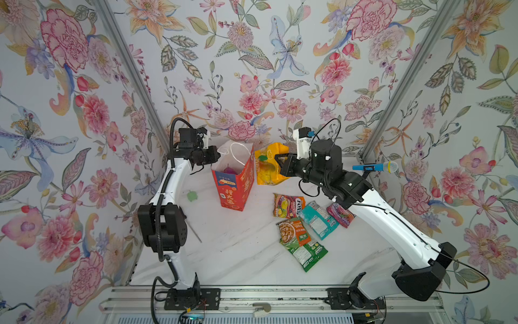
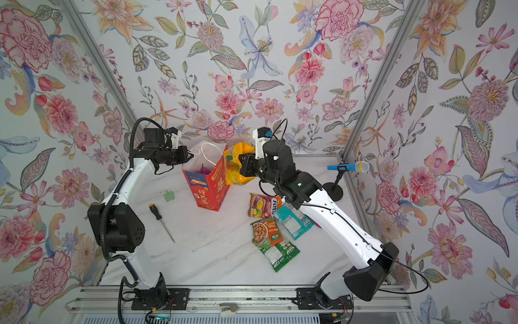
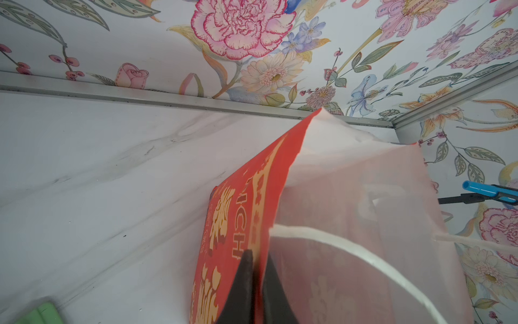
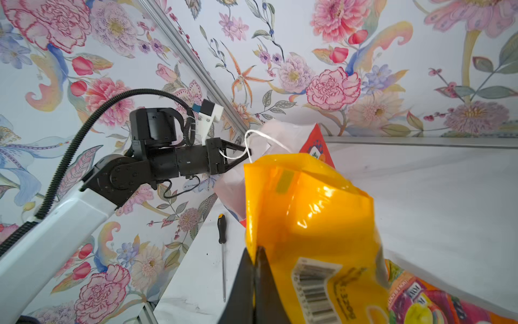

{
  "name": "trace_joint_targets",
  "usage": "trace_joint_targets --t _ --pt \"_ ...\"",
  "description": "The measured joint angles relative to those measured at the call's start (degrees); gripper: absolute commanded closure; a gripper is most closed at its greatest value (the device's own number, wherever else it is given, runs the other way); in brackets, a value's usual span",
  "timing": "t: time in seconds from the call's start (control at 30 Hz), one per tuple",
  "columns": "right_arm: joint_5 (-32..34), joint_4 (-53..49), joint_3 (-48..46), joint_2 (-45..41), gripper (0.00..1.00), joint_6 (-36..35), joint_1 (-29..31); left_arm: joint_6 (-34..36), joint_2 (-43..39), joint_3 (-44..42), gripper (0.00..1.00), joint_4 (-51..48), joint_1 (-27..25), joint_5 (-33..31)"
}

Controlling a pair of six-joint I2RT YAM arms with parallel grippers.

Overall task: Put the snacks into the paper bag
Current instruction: 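Lift the yellow candy bag with the right gripper above the red bag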

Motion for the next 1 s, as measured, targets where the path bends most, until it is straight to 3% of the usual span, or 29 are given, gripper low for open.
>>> trace_joint_targets --t 0.27,0.7,1.0 --pt "-0.81 0.11 11.45 8.72 1.0 -2.14 -1.7 -0.44 0.0 -0.33 0.95 0.5 -0.02 0.04" --pt "-3.8 -3.02 43.17 32.17 1.0 -2.54 0.46 -0.92 0.0 -1.53 0.95 2.21 -0.44 1.09" --pt "-4.76 -3.67 47.69 38.4 1.0 -1.6 1.86 -1.07 0.0 -1.66 0.95 2.67 -0.7 1.16"
